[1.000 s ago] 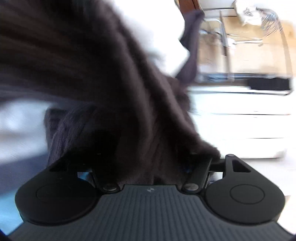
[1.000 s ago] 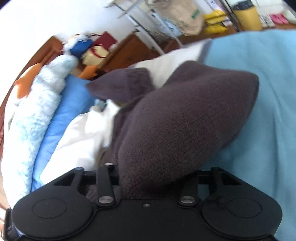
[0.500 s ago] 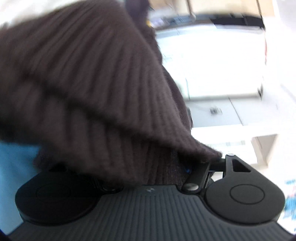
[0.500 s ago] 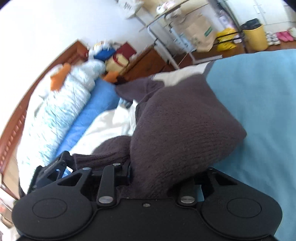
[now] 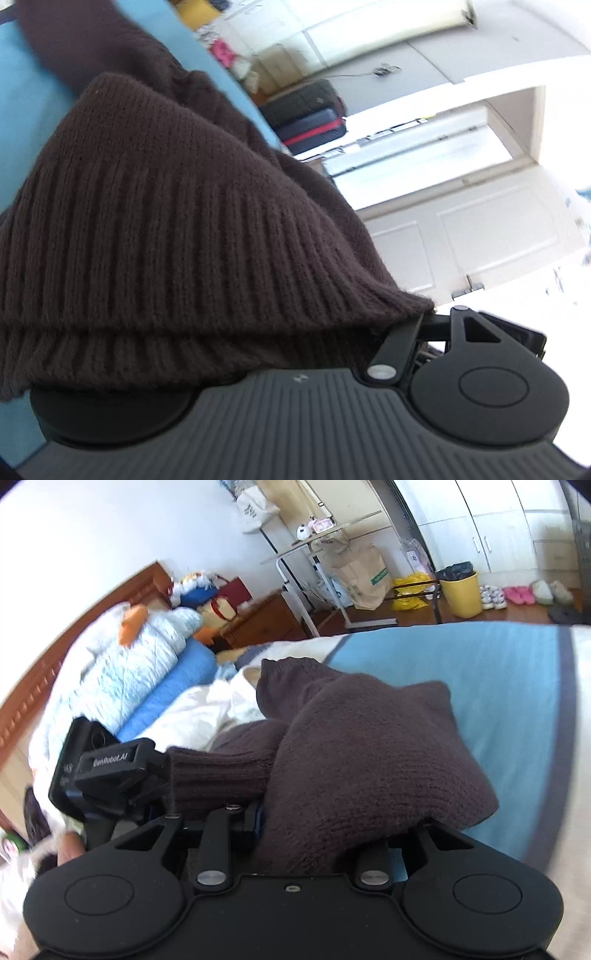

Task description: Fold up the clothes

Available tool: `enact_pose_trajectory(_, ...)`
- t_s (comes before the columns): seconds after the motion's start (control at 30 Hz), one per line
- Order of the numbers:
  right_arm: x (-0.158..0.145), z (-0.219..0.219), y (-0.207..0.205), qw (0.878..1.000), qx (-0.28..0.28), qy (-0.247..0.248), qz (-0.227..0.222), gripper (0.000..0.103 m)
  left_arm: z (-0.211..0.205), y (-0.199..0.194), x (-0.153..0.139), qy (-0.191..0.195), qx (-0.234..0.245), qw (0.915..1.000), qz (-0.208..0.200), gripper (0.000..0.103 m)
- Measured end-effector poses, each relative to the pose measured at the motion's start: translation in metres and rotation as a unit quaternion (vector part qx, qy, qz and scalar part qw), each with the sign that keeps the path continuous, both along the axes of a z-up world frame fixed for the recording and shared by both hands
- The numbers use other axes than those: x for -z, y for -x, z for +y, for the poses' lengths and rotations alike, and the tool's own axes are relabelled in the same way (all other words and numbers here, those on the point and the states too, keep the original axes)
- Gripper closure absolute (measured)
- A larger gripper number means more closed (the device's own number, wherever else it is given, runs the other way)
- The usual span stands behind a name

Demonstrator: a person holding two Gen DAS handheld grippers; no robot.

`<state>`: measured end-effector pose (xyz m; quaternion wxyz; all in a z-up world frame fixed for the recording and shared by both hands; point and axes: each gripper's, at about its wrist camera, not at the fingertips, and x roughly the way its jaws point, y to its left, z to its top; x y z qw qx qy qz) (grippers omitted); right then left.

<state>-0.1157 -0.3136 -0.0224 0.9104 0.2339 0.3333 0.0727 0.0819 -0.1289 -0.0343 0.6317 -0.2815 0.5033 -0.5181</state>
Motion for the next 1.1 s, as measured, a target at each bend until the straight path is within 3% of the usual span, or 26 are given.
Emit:
enact_pose_trajectory(0.07, -0.01, -0.009, 0.015, 1.0, -0.013, 0.016, 0.005, 0.068, -0.015, 0.017, -0.007, -0.011, 0.005, 0.9995, -0.029, 0.04)
enact_pose_trajectory(0.17, -0.007, -0.017, 0.039, 0.993, -0.047, 0.11, 0.004, 0.067, -0.057, 0.052, -0.012, -0.086, 0.008, 0.9934, -0.075, 0.043)
enact_pose_trajectory(0.3, 0.011, -0.029, 0.039, 0.995, -0.025, 0.093, 0.021, 0.067, -0.113, 0.071, 0.005, -0.161, 0.028, 0.9799, -0.114, 0.05)
enact_pose_trajectory(0.4, 0.024, -0.038, 0.038, 0.996, -0.007, 0.077, 0.034, 0.066, -0.129, 0.057, 0.017, -0.166, 0.037, 0.9763, -0.134, 0.05)
enact_pose_trajectory(0.53, 0.041, -0.051, 0.037, 0.997, 0.018, 0.055, 0.052, 0.064, -0.117, 0.037, 0.021, -0.14, 0.028, 0.9858, -0.089, 0.049)
enact_pose_trajectory(0.67, 0.058, -0.063, 0.036, 0.996, 0.042, 0.032, 0.07, 0.063, -0.116, 0.032, 0.013, -0.136, 0.02, 0.9878, -0.073, 0.059)
enact_pose_trajectory(0.8, 0.066, -0.074, 0.042, 0.995, 0.058, 0.014, 0.077, 0.063, -0.131, 0.042, 0.002, -0.167, 0.051, 0.976, -0.13, 0.062)
enact_pose_trajectory(0.97, 0.072, -0.08, 0.042, 0.993, 0.074, -0.013, 0.092, 0.063, -0.143, 0.053, -0.014, -0.222, 0.059, 0.9529, -0.198, 0.06)
enact_pose_trajectory(1.0, 0.072, -0.081, 0.042, 0.993, 0.076, -0.015, 0.093, 0.063, -0.143, 0.053, -0.016, -0.235, 0.055, 0.9489, -0.204, 0.059)
enact_pose_trajectory(1.03, 0.072, -0.081, 0.041, 0.992, 0.082, -0.01, 0.092, 0.063, -0.145, 0.052, -0.015, -0.251, 0.05, 0.946, -0.199, 0.049)
enact_pose_trajectory(1.1, 0.069, -0.078, 0.043, 0.992, 0.089, 0.018, 0.086, 0.063, -0.15, 0.046, -0.007, -0.261, 0.05, 0.9489, -0.17, 0.045)
